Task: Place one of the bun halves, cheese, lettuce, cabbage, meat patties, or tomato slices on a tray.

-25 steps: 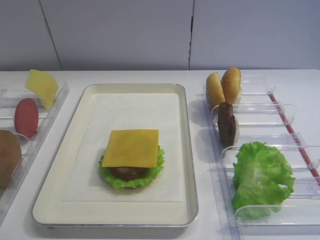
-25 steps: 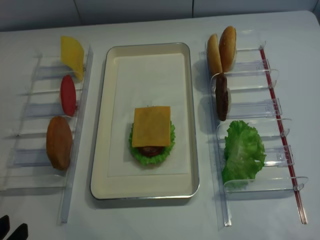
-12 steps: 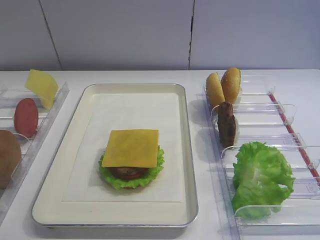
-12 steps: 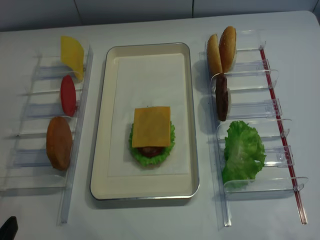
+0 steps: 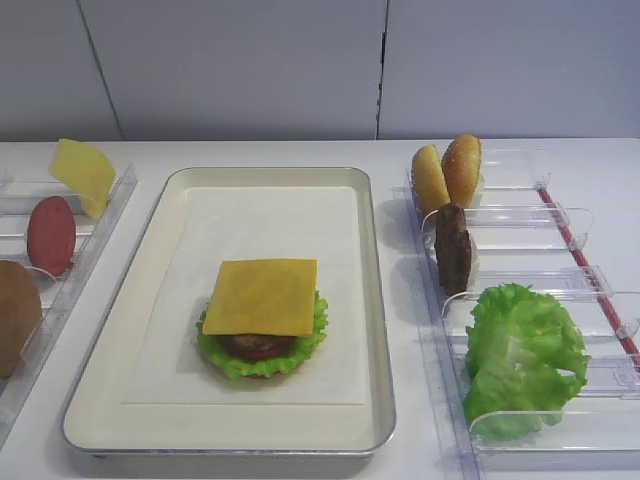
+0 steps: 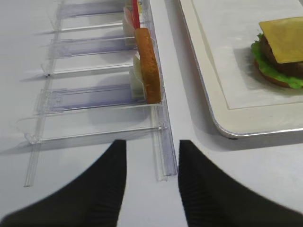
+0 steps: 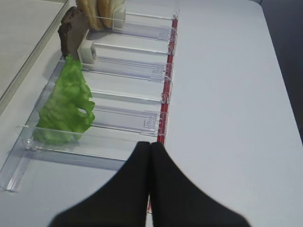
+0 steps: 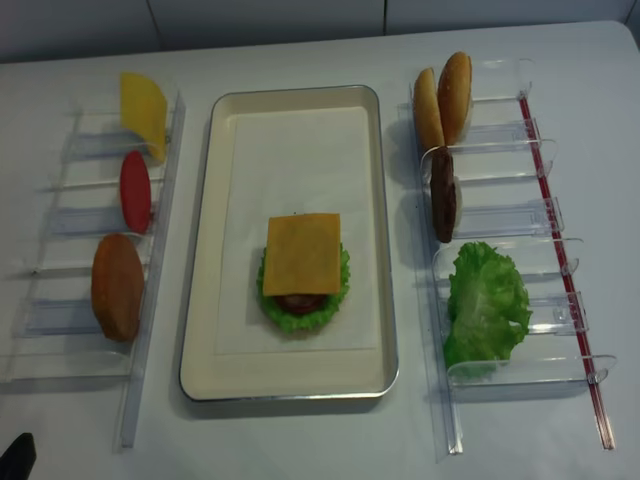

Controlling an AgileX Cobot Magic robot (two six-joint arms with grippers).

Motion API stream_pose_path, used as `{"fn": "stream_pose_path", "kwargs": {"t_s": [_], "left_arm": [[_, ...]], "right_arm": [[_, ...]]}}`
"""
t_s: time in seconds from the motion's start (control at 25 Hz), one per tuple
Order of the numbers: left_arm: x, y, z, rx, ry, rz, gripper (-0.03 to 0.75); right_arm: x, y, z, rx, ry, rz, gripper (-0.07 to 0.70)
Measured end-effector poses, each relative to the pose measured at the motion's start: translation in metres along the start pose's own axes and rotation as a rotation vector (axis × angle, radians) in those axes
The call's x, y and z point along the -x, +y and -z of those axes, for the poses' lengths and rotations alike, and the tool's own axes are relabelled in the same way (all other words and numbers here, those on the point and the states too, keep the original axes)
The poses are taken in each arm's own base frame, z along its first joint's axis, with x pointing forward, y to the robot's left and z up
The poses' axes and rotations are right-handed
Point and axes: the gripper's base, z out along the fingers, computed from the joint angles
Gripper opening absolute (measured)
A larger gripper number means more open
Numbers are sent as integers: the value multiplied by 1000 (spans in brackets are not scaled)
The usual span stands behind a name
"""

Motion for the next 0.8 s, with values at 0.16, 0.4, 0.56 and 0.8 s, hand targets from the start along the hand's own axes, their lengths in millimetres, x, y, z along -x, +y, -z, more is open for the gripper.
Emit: {"fn": "stream_pose_path", "kwargs": {"t_s": [0.16,0.4,0.56,0.8], "left_arm": [[0,0,0,0,0,0,251],[0,0,0,0,0,0,250],[0,0,0,0,0,0,250],[0,0,0,0,0,0,250]], "right_arm": [[0,0,0,0,0,0,98],[0,0,0,0,0,0,98],[0,0,0,0,0,-2,98],[0,0,0,0,0,-4,98]]}}
